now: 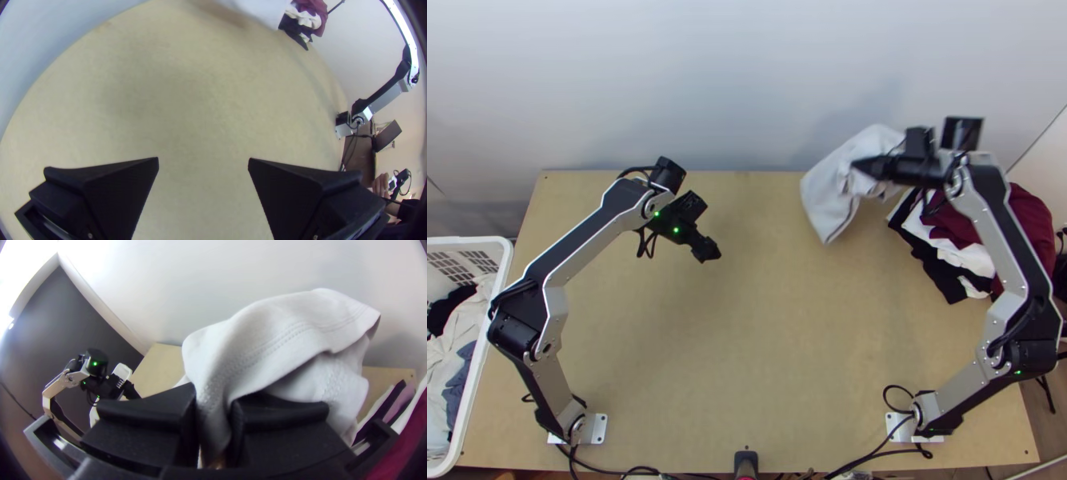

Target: Fold the t-shirt

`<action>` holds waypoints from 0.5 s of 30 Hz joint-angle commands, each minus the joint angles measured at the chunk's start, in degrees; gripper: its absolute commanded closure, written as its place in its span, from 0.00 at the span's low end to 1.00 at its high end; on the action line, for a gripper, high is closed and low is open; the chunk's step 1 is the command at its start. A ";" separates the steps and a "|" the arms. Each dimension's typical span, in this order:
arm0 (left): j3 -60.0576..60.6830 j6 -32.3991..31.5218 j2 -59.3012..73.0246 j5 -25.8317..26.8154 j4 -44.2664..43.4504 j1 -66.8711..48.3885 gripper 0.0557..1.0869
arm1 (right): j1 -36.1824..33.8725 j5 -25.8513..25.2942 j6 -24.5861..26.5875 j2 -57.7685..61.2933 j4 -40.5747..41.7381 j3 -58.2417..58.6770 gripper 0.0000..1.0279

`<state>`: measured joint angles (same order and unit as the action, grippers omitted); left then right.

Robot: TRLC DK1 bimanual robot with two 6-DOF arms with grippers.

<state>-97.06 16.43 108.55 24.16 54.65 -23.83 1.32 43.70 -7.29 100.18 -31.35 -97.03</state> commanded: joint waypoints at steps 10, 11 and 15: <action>7.14 0.63 -2.91 -0.61 -0.78 0.10 0.05 | -13.36 -1.25 1.40 2.12 -5.38 -18.98 0.97; 7.14 0.63 -2.91 -0.61 -0.78 0.10 0.05 | -14.33 -1.25 1.58 2.47 -5.65 -20.21 0.97; 7.32 0.71 -2.82 -0.70 -0.78 0.10 0.05 | -16.53 -1.34 2.54 4.41 -8.11 -25.93 0.97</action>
<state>-90.83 16.97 106.00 23.51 53.91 -23.73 -10.50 42.48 -5.69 102.54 -36.80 -114.98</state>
